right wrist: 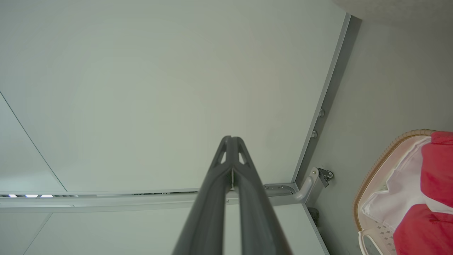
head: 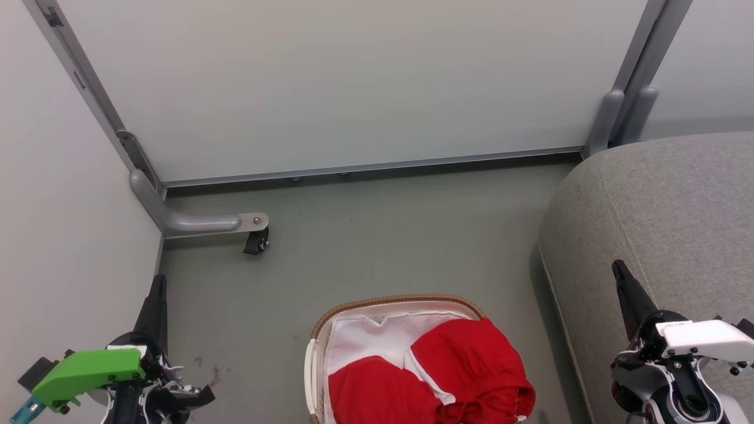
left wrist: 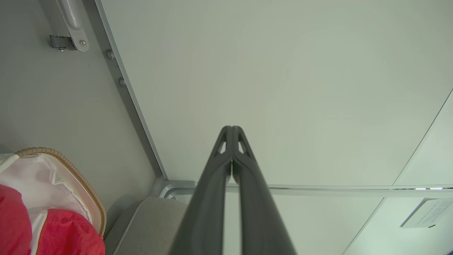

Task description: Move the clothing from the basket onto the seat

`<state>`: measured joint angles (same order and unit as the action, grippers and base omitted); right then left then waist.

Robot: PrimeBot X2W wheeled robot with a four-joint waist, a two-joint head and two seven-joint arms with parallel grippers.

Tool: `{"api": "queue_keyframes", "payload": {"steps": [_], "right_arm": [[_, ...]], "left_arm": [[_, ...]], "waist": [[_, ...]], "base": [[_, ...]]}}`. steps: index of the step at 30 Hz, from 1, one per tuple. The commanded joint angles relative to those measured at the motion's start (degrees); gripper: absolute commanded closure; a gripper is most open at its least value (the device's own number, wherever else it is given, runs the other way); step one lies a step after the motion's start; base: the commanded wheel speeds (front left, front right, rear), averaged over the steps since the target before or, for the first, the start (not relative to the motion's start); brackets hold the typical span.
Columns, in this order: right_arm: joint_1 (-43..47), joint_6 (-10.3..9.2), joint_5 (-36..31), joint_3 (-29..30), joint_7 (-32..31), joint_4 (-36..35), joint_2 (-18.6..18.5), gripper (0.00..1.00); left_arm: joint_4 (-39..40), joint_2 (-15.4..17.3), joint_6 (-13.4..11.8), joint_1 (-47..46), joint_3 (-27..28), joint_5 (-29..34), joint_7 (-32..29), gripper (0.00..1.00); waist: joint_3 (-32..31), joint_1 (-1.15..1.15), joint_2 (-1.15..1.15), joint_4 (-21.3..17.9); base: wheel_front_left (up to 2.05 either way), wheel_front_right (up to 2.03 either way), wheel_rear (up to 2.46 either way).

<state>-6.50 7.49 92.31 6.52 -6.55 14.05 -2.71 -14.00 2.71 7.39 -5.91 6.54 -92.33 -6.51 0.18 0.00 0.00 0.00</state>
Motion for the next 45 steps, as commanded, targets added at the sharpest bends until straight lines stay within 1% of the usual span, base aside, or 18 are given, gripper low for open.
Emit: {"api": "queue_keyframes", "payload": {"steps": [1,10,11,16,21,31,35,39,42,45], "right_arm": [[0.64,0.0,0.21,0.07,-0.13,-0.16,-0.35,1.0],[0.64,0.0,0.21,0.07,-0.13,-0.16,-0.35,1.0],[0.64,0.0,0.21,0.07,-0.13,-0.16,-0.35,0.0],[1.02,-0.01,-0.04,-0.21,0.07,2.18,0.7,0.0],[1.42,-0.01,-1.14,-0.88,1.59,2.15,0.63,0.0],[1.68,-0.01,-6.49,-0.27,4.32,2.47,0.48,0.0],[1.72,-0.01,-10.36,0.32,5.33,1.57,0.43,0.0],[1.87,-0.01,-16.4,0.27,6.3,-0.15,0.39,0.0],[2.01,-0.01,-22.36,-0.48,7.0,-2.11,0.35,0.0],[2.36,-0.01,-26.48,-1.1,7.67,-3.45,0.32,0.0]], "left_arm": [[0.08,0.34,0.23,-0.63,0.08,-0.18,-0.21,1.0],[0.08,0.34,0.23,-0.63,0.08,-0.18,-0.21,1.0],[0.08,0.34,0.23,-0.63,0.08,-0.18,-0.21,0.0],[-2.18,-0.39,-0.12,1.62,-0.36,0.02,0.08,0.0],[-1.68,-0.35,-0.1,1.85,-2.2,0.75,1.6,0.0],[-0.39,-0.26,-0.07,2.16,-4.47,4.31,4.32,0.0],[0.24,-0.23,-0.05,2.06,-5.2,8.0,5.32,0.0],[1.06,-0.19,-0.04,1.74,-5.86,12.14,6.27,0.0],[1.76,-0.17,-0.03,1.45,-6.46,15.55,6.99,0.0],[2.37,-0.15,-0.02,1.26,-6.94,18.78,7.65,0.0]], "waist": [[0.0,0.0,0.0,0.0],[0.0,0.0,0.0,0.0],[0.0,0.0,0.0,0.0],[0.0,0.0,0.0,0.0],[0.03,0.0,0.0,0.0],[0.09,0.0,0.0,0.02],[0.13,0.0,0.0,0.09],[0.18,0.0,0.0,0.19],[0.24,0.0,0.0,0.27],[0.28,0.0,0.0,0.33]], "base": [[0.0,0.0,0.0],[0.0,0.0,0.0],[0.0,0.0,0.0],[0.0,0.0,0.0],[0.0,0.0,0.0],[0.0,0.0,0.0],[0.0,0.0,0.0],[0.0,0.0,0.0],[0.0,0.0,0.0],[0.0,0.0,0.0]]}}
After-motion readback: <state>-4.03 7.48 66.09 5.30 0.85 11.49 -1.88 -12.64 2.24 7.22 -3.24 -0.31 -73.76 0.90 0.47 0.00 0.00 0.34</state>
